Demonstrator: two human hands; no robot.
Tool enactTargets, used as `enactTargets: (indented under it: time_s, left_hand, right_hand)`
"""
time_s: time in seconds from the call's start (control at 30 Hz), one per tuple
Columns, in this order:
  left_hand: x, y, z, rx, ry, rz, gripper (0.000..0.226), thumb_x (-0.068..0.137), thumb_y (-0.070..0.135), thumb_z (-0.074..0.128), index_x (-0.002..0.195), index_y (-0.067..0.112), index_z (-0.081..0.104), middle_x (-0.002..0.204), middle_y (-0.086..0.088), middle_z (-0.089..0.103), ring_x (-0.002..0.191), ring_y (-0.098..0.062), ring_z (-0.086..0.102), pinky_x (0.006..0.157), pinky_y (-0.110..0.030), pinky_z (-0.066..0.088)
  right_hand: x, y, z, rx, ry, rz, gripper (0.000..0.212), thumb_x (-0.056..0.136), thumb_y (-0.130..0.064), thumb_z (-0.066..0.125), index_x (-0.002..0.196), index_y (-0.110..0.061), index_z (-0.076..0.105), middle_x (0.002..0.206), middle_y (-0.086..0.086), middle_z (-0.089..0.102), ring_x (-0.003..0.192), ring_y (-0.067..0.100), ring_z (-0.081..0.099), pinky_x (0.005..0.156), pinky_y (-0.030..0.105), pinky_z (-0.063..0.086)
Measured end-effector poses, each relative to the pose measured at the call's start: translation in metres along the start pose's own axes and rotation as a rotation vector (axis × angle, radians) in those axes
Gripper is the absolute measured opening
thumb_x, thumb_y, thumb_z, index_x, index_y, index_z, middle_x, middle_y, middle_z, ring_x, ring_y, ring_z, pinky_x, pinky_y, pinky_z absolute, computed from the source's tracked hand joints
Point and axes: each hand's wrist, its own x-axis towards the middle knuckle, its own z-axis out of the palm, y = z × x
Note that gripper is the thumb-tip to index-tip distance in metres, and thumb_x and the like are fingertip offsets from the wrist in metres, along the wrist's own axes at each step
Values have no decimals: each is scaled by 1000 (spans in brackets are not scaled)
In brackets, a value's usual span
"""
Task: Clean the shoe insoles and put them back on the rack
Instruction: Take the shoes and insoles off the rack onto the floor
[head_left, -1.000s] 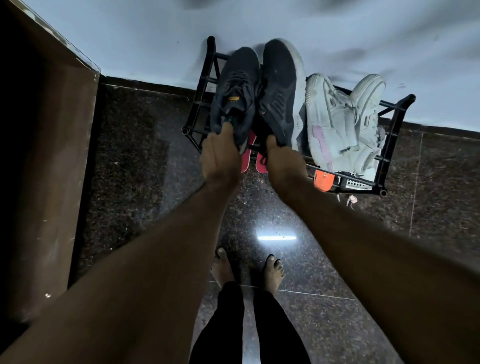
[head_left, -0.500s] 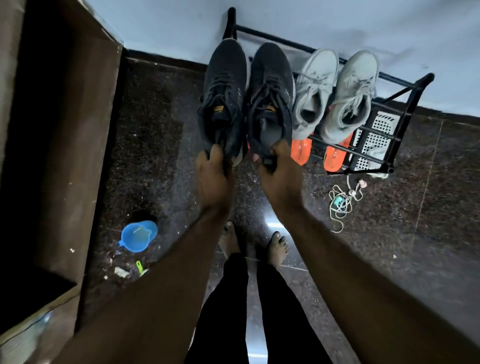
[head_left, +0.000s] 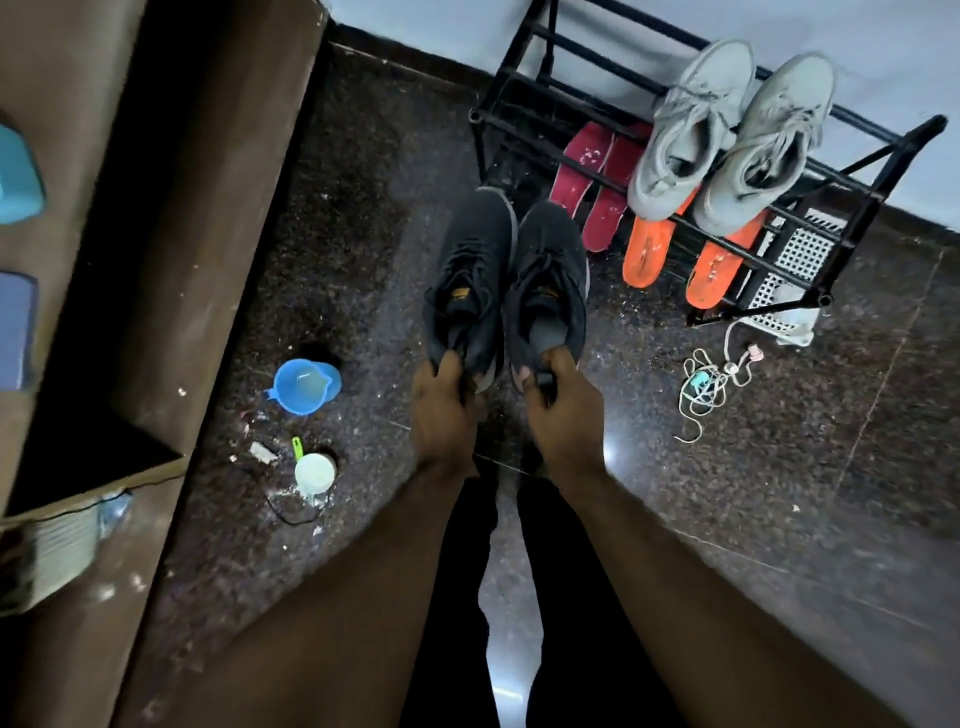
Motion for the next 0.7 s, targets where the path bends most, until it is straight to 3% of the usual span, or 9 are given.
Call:
enactTargets:
  time_s: [0.13,0.27,0.43,0.57,0.7]
  left_hand:
    - [-20,-32,17,114,-64,-83,13,89,6,58,97,11,49,95,-12,47,88,-31,48,66,-32,29]
    - [-19,-83,60,126,-136,-143,14,96,16,55,107,9,49,103,-17,49,94,-38,51,70,-42,44]
    - [1,-142,114,78,-163,-156,23,99,28,55,110,8,53,104,-21,54,96,-40,54,72,-37,39]
    - [25,-174,144,67,-183,-114,29,98,35,57,108,8,54,99,-21,60,90,-39,58,68,-33,34]
    - [47,-199,169,79,-193,-101,33,98,36,57,117,10,55,107,-20,61,96,-39,61,74,-40,47]
  right_hand:
    - [-18,24,20,-38,-49,54,16,95,-29,60,97,-18,48,72,4,61,67,25,59,57,42,51]
    - [-26,72,64,-77,-92,133,17,93,-31,59,96,-20,47,72,5,63,71,27,62,61,43,52]
    - [-20,130,126,-93,-137,201,15,91,-32,58,98,-28,45,72,3,64,74,29,64,64,46,53]
    - [-6,164,162,-75,-152,192,17,92,-27,61,103,-21,50,75,2,65,75,26,63,65,39,52]
    - [15,187,192,-27,-160,174,18,92,-22,62,103,-14,50,78,5,64,73,23,60,62,32,43]
